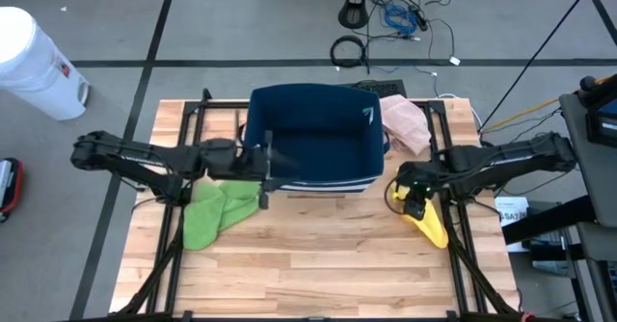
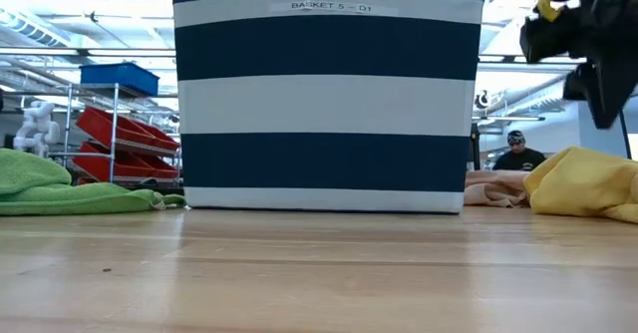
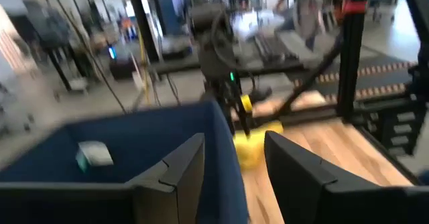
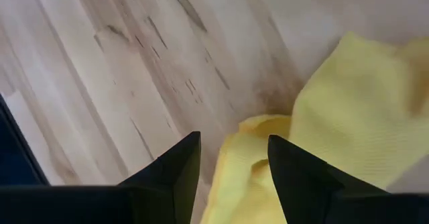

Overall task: Fold towel
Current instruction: Fold the yellow towel

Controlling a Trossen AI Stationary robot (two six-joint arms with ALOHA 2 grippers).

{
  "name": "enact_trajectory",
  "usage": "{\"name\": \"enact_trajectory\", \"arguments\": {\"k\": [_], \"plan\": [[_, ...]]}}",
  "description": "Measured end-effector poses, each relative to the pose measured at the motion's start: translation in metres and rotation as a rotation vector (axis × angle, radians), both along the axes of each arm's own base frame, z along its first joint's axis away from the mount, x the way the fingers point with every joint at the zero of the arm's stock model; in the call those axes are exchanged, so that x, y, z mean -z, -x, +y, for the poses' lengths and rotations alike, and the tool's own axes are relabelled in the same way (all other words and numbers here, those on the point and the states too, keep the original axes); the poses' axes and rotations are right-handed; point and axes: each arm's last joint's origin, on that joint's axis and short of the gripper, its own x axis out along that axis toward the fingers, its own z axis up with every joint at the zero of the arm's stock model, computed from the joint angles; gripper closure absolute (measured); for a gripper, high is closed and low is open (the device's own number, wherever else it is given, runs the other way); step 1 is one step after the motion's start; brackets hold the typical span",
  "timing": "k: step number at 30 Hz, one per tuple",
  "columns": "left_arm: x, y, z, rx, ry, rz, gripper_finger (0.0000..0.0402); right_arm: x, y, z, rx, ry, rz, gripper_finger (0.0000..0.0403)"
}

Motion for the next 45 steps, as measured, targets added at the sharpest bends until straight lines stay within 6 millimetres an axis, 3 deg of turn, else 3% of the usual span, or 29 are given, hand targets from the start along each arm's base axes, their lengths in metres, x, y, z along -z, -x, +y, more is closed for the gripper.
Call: {"name": "enact_trajectory", "arguments": {"k": [15, 20, 25, 31, 41, 45], "plan": [[0.071, -0.049, -0.027, 0.064, 0.010, 0.285, 0.0239, 0.030, -0.010, 0.032, 0.042, -0.020, 0.238, 0.0241], [0.089, -0.052, -0.033, 0.054, -0.085, 0.352, 0.0239, 0.044, -0.012, 0.037, 0.041, 0.076, 0.341, 0.0241], [0.052, -0.036, -0.035, -0.009, -0.167, 0.184, 0.0239, 0.053, -0.018, 0.041, 0.025, 0.096, 0.383, 0.0241], [0.027, -0.023, -0.041, 0.016, -0.182, 0.050, 0.0239, 0.053, -0.019, 0.040, 0.009, 0.113, 0.370, 0.0241], [0.031, -0.023, -0.043, 0.027, -0.219, 0.079, 0.0239, 0.048, -0.016, 0.042, 0.002, 0.128, 0.324, 0.0241], [0.039, -0.020, -0.053, 0.130, -0.210, 0.150, 0.0239, 0.048, -0.014, 0.046, -0.012, 0.147, 0.321, 0.0241]]}}
